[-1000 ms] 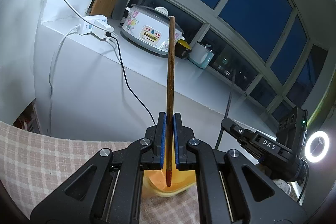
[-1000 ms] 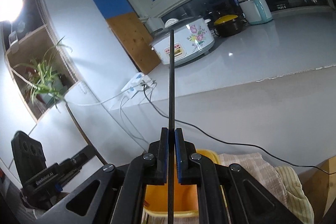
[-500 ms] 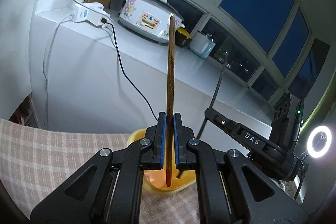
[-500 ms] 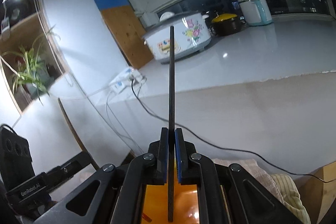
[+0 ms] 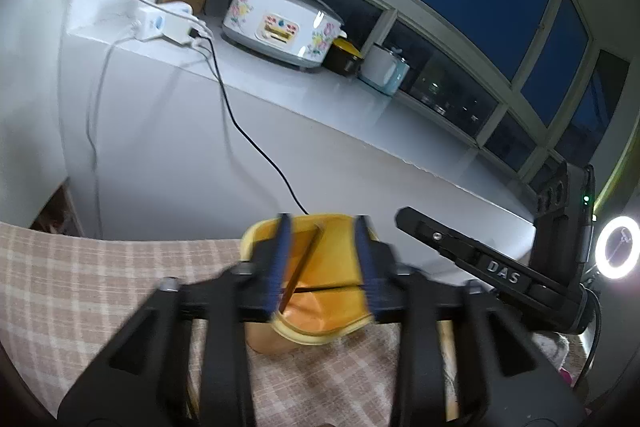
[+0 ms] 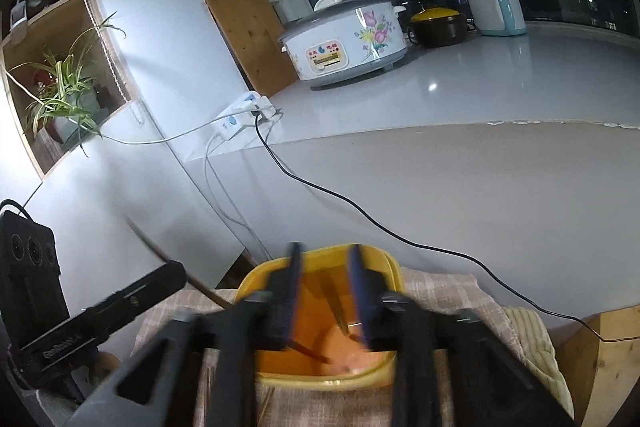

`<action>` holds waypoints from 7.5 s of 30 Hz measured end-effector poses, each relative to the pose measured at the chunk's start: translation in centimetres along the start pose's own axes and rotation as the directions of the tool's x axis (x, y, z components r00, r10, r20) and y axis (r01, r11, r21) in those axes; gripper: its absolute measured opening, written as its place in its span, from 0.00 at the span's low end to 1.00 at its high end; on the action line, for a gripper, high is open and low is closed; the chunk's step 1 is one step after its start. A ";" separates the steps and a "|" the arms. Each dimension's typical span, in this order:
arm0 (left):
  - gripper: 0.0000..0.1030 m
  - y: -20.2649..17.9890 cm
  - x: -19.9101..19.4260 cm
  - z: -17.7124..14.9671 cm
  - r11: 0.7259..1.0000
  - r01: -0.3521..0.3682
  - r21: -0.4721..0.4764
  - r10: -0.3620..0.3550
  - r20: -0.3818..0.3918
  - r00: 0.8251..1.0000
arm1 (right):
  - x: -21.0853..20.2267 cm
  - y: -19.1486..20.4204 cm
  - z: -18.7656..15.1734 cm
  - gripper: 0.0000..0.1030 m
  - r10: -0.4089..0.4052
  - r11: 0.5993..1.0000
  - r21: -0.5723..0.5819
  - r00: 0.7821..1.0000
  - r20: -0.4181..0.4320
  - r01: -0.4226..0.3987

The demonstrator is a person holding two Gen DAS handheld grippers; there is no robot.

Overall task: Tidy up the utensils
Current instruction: 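Open both tools to drop the chopsticks into the yellow bin, then move both tools back down to the utensils on the cloth, then grasp the green spoon with the left tool while the right tool grasps a wooden chopstick, then lift the green spoon and chopstick and carry them over the yellow bin, then open both tools to drop the spoon and chopstick into the bin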

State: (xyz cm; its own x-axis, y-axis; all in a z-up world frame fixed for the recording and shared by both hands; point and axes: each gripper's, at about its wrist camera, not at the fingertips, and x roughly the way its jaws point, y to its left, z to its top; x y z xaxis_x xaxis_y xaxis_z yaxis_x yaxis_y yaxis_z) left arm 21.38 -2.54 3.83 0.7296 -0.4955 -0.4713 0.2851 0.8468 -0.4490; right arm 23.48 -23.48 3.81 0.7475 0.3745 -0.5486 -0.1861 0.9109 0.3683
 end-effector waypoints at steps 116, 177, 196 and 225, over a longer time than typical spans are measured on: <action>0.04 11.6 -1.9 -15.5 0.945 -0.223 0.238 0.314 -0.485 0.816 | 12.1 9.0 -18.2 0.03 -0.085 0.986 -0.164 0.817 -0.571 -0.011; 0.03 -0.7 -4.0 -2.8 0.996 0.084 0.010 -0.084 0.072 0.994 | -10.7 2.3 -3.5 0.03 0.104 0.992 -0.065 0.995 -0.002 -0.104; 0.03 -3.6 3.5 0.1 0.997 -0.035 0.071 0.024 0.146 0.989 | -11.7 -1.4 1.3 0.03 0.065 0.998 -0.032 0.992 0.109 -0.061; 0.03 -3.8 4.7 -1.8 0.991 -0.074 0.107 0.055 0.177 0.983 | -4.3 -2.0 0.3 0.04 0.077 0.997 0.005 0.997 -0.012 -0.077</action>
State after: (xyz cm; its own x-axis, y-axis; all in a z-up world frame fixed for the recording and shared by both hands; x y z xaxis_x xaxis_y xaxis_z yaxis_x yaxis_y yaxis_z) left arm 22.62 -8.42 1.96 0.8425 -0.4065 -0.3534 0.2950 0.8972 -0.3288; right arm 20.84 -27.00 5.63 0.7235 0.4456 -0.5273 -0.2402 0.8785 0.4129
